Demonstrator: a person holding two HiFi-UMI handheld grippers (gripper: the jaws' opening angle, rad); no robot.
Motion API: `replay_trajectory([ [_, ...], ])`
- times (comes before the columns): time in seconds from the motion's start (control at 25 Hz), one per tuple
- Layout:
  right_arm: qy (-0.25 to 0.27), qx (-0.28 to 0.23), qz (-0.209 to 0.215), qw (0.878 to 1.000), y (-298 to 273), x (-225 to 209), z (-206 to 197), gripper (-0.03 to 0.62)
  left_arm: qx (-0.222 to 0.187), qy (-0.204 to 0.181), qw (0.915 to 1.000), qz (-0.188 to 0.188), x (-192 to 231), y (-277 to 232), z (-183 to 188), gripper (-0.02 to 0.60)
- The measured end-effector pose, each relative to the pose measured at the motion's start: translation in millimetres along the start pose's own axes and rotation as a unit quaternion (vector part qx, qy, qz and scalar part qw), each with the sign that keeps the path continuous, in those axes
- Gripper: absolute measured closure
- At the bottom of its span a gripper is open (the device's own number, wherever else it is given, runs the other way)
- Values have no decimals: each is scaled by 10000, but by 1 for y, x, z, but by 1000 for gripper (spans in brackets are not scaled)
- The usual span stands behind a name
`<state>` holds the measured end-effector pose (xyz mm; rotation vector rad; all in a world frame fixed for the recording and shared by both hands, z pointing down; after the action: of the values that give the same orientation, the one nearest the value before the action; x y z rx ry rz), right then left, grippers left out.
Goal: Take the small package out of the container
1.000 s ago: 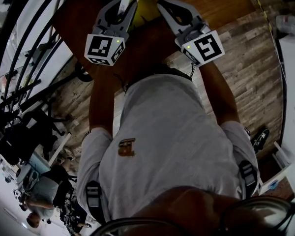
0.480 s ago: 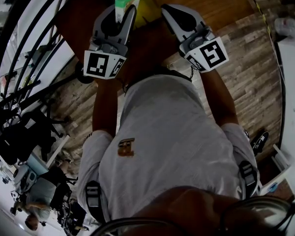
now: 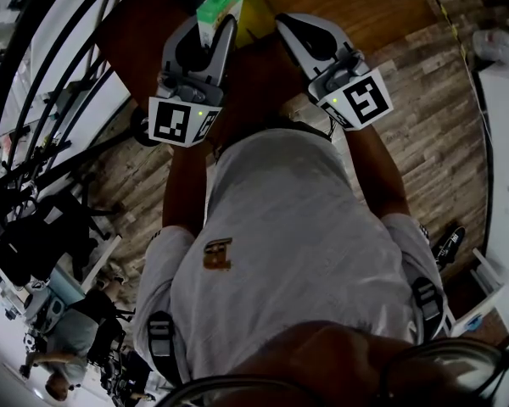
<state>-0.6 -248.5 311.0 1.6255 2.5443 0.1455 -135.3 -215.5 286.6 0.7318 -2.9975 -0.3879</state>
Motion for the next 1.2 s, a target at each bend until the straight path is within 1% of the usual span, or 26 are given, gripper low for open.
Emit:
replay_trajectory([
  [0.16, 45, -53, -4, 10000, 2, 3, 1, 562, -51, -21, 10000, -36, -5, 0, -2, 477],
  [0.36, 172, -334, -50, 9993, 0, 9, 11, 562, -128, 14, 9999, -35, -7, 1, -1, 477],
  [0.76, 283, -374, -17, 9989, 5, 20, 14, 562, -157, 19, 9999, 0, -14, 9, 2, 477],
  [1.2, 269, -424, 0, 9987, 9, 29, 15, 562, -154, 17, 9999, 12, -20, 17, 4, 477],
])
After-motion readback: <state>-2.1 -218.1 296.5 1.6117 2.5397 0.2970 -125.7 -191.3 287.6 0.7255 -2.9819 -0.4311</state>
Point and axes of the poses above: the fingertips, and each gripper's own axes: y backward along the fingers, x to its left, z out of its top, the point moved 5 cm from there along y, backward along the fingers
